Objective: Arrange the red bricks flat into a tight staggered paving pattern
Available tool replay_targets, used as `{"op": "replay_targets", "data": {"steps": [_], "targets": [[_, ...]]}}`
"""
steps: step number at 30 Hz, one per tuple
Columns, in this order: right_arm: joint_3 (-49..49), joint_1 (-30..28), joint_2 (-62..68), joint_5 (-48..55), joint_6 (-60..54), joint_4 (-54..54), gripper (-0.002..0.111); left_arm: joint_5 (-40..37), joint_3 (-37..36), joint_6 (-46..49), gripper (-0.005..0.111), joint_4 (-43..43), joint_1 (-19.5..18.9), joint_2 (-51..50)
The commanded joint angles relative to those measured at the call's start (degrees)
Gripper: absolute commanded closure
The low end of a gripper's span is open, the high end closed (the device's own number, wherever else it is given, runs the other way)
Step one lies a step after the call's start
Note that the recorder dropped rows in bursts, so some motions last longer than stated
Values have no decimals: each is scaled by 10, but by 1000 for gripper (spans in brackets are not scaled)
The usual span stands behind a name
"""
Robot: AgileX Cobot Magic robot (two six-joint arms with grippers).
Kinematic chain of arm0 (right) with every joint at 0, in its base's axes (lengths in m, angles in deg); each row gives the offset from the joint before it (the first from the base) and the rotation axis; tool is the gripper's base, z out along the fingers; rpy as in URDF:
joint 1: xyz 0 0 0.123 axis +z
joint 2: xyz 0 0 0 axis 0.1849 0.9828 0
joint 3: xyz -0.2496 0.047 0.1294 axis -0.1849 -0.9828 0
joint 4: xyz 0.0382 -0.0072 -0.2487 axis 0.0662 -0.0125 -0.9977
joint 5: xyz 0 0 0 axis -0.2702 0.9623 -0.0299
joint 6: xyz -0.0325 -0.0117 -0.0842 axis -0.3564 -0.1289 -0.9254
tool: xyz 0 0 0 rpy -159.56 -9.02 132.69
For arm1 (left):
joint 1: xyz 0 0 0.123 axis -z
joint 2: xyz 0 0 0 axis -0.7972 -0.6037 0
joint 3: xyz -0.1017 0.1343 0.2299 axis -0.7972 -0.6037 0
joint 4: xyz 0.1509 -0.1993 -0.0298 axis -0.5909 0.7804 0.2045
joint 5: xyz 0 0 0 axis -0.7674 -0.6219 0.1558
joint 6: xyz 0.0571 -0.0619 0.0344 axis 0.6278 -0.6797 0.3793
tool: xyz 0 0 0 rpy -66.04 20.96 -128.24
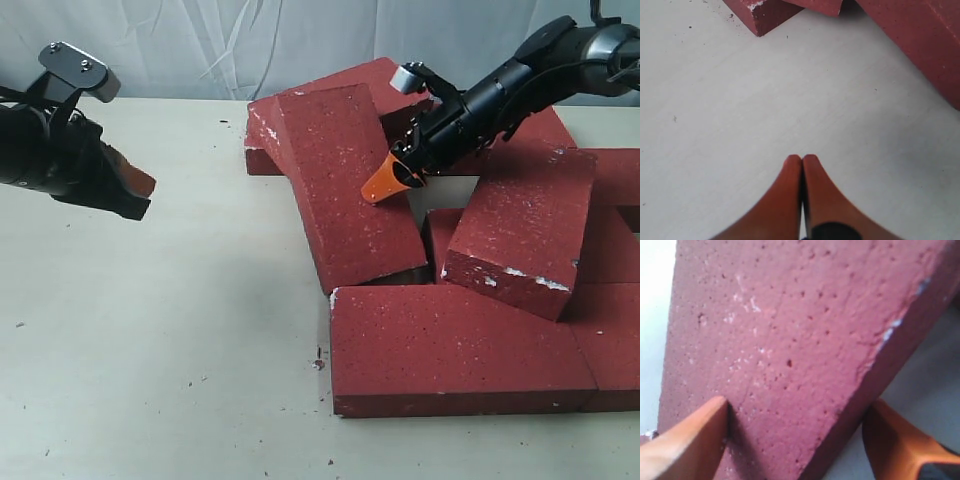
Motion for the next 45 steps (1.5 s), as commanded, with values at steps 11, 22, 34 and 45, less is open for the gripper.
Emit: {"op": "replay_targets", "data": {"steps": [11,22,34,45], "targets": [[3,41,-136,-4,81,-52,108,4,3,0,107,-9,-4,20],[3,147,-189,-4,-65,-124,109,6,-34,-6,107,-19,-161,75],[30,243,-124,-54,-195,-150,109,67,-62,-2,107,26,-280,74],[37,266,-93,-93,-216,-162,103,68,-63,0,107,28,-279,74]]}}
